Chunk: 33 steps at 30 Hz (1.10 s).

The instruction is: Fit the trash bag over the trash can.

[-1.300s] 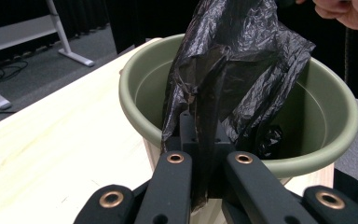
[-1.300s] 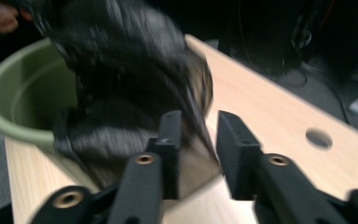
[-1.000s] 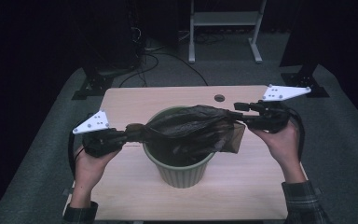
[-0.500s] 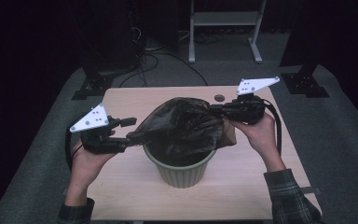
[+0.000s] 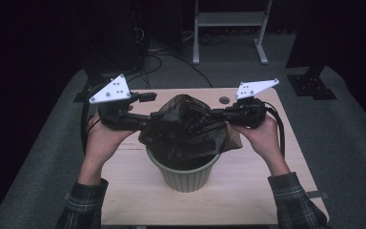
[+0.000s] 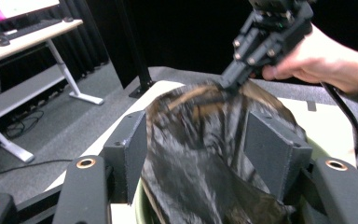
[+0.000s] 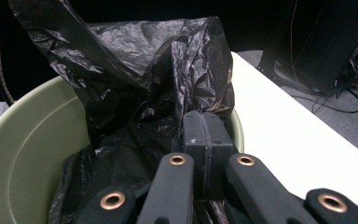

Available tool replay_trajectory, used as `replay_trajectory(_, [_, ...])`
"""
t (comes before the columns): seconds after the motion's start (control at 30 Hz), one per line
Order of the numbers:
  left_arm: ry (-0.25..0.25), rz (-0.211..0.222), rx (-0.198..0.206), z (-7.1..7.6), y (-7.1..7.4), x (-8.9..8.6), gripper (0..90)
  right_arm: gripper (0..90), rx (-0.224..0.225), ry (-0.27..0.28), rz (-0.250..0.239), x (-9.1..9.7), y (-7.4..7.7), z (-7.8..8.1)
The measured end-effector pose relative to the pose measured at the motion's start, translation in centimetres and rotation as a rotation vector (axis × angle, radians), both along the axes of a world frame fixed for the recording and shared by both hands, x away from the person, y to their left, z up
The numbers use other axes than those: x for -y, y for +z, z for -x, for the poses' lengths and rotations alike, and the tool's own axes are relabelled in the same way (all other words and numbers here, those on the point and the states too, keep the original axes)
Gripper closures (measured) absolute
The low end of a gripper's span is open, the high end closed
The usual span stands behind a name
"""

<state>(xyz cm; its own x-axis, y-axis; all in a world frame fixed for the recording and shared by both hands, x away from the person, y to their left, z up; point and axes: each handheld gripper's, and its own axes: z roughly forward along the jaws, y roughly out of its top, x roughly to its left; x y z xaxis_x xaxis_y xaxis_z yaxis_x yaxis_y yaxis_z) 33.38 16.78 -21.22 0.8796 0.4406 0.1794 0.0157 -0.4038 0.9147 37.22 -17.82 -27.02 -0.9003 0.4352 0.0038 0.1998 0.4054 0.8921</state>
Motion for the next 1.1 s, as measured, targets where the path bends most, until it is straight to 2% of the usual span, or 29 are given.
replay_trajectory(0.07, [-0.003, -0.004, 0.003, -0.5, 0.3, 0.5, 37.7, 89.9, -0.001, 0.0, 0.0, 0.1, 0.0, 0.0])
replay_trajectory(0.17, [0.004, 0.016, 0.013, -1.1, 1.1, 0.6, 37.7, 89.9, 0.001, -0.002, 0.004, 0.2, 0.0, 0.0])
replay_trajectory(0.3, [-0.001, -0.004, -0.012, -1.6, 1.2, 1.3, 37.7, 89.9, -0.003, -0.003, -0.004, 0.4, -0.1, 0.0])
replay_trajectory(0.4, [-0.017, -0.041, -0.036, -2.0, 0.1, 2.6, 37.7, 89.9, -0.002, 0.001, -0.004, 0.2, -0.1, 0.0])
replay_trajectory(0.5, [-0.013, -0.06, -0.053, -2.3, -1.1, 3.3, 37.8, 89.9, -0.003, 0.004, -0.004, 0.1, -0.1, 0.0])
replay_trajectory(0.67, [0.015, -0.057, -0.092, -3.3, -2.7, 3.6, 39.1, 89.9, -0.005, 0.007, -0.005, 0.0, -0.1, 0.0])
replay_trajectory(0.9, [0.012, -0.063, -0.137, -4.1, -4.4, 4.1, 39.5, 90.0, -0.007, 0.011, -0.009, -0.1, -0.3, 0.0])
replay_trajectory(1.03, [0.011, -0.085, -0.162, -4.6, -5.6, 4.4, 38.8, 89.9, -0.006, 0.013, -0.012, 0.0, -0.2, 0.0])
replay_trajectory(1.1, [0.004, -0.101, -0.169, -4.7, -6.0, 4.4, 46.6, 89.9, -0.006, 0.011, -0.014, 0.1, -0.2, 0.1])
